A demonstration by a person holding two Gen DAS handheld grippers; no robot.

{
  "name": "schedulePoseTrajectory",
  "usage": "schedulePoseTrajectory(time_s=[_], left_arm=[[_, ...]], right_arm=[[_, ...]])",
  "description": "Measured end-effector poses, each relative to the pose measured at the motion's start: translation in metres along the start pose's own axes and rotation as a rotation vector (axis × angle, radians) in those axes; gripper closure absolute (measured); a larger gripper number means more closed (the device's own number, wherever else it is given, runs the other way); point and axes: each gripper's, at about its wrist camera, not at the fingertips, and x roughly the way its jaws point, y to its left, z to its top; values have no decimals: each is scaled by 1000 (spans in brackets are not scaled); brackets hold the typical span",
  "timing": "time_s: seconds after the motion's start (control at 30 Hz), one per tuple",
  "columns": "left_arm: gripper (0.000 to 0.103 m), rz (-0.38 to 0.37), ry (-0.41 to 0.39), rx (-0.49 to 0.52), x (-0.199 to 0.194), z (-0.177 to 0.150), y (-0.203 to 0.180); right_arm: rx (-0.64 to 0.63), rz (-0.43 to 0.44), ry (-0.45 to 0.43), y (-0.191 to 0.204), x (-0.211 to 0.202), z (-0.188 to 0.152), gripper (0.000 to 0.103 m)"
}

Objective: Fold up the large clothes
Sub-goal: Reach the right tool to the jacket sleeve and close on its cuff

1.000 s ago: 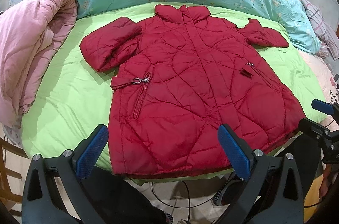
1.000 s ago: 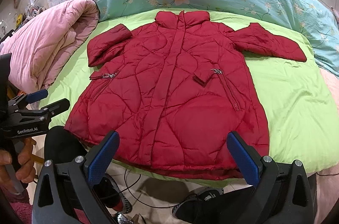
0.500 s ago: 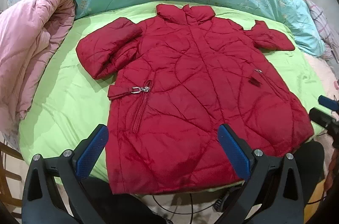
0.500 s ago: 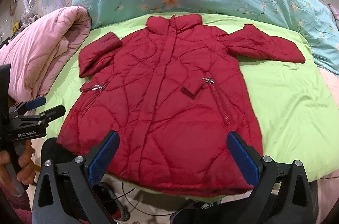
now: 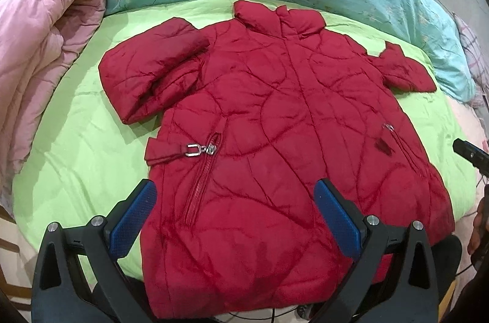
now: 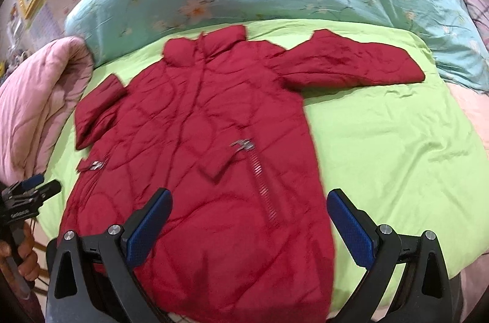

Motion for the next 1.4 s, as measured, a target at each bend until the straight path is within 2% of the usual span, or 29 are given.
schedulePoseTrajectory(time_s=[0.4,0.73,0.97,1.17,1.27,1.33,1.4], left_arm=[[0,4,-3,-27,32,42,0],[0,10,-20,-11,61,79,-13],[0,-15,-48,14,80,104,-31],[0,-28,-26,-10,107,125,-32],[0,-34,-20,-15,117,130,-33],[0,-35,-14,-16,124,133,-33],[0,-38,-9,-16,130,135,-35]], right_arm=[[111,-79,-40,-80,44,59,1],[237,-124,-27,-147,86,90,1],[312,-112,-69,-193,104,116,1],[412,-168,-94,-245,126,135,4],[465,-182,-103,-268,138,141,10],[499,-205,-103,-285,147,146,21],[528,-215,-109,-299,154,149,25]])
